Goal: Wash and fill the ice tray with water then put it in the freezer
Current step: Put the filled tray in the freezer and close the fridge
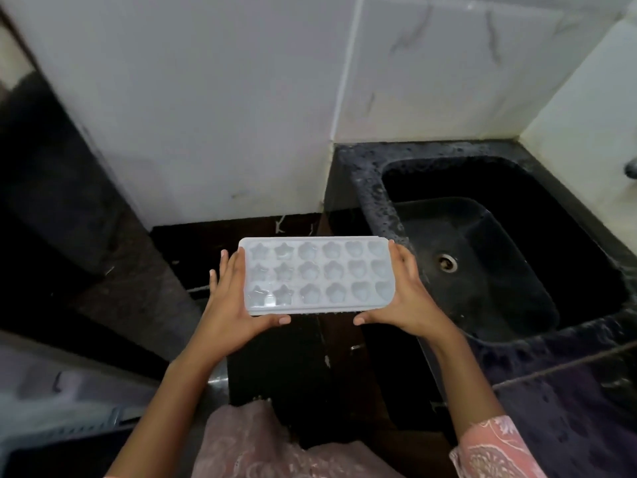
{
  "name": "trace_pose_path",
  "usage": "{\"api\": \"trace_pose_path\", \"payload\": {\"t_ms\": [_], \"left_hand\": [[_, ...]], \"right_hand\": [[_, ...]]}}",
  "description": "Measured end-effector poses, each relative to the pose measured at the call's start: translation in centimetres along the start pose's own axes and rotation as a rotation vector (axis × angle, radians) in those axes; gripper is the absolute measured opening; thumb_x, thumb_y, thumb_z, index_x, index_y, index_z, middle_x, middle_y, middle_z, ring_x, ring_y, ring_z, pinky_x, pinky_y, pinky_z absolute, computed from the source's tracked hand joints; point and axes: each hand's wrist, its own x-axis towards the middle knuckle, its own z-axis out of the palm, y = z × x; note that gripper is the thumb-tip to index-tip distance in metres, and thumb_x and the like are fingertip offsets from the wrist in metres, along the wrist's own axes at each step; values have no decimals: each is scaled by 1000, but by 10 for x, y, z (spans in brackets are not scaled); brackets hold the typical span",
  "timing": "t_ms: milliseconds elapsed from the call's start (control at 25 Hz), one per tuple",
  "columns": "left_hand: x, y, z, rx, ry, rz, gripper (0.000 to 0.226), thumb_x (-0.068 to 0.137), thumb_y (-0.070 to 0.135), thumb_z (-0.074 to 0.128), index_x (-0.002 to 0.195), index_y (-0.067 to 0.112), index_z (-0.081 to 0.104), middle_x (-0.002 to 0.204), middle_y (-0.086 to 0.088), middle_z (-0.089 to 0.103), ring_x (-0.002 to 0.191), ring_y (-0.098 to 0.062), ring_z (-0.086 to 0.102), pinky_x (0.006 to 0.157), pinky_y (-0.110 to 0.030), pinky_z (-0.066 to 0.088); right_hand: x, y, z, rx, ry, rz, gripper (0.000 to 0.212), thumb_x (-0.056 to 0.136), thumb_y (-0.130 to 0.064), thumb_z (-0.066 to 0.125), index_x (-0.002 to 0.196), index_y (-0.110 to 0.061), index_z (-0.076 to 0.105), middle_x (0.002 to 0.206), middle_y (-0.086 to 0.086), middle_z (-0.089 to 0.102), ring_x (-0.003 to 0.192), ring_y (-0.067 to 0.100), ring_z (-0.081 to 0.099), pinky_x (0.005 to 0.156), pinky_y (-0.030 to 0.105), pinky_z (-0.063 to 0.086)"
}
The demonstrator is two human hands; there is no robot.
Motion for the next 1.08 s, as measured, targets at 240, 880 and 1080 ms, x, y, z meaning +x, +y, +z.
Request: {"api": "trace_pose_path", "payload": {"t_ms": [240,880,1080], "left_hand": [[-67,-10,-9,-6,153,-172,135,47,79,58,151,20,-5,158,9,-9,133,3,-32,109,-27,-20],[-251,-56,-65,-96,521,-510,135,47,77,63,151,24,-5,158,11,-8,138,-2,-26,112,-29,-15],[-316,-68,-81,-112,627,-591,136,45,76,62,151,21,-5,158,11,-8,135,2,-27,116,-34,-12]], "right_hand": [[10,-15,27,-65,-186,-142,126,52,-25,90,143,-35,4,130,-26,1,129,3,13,107,27,22],[-16,-119,164,-103,-567,-469,120,51,-26,91,142,-34,12,145,-15,4,123,-12,3,107,27,18],[-45,-155,214,-88,-678,-564,114,50,-23,90,134,-42,16,130,-26,9,126,-10,4,107,26,20]]}}
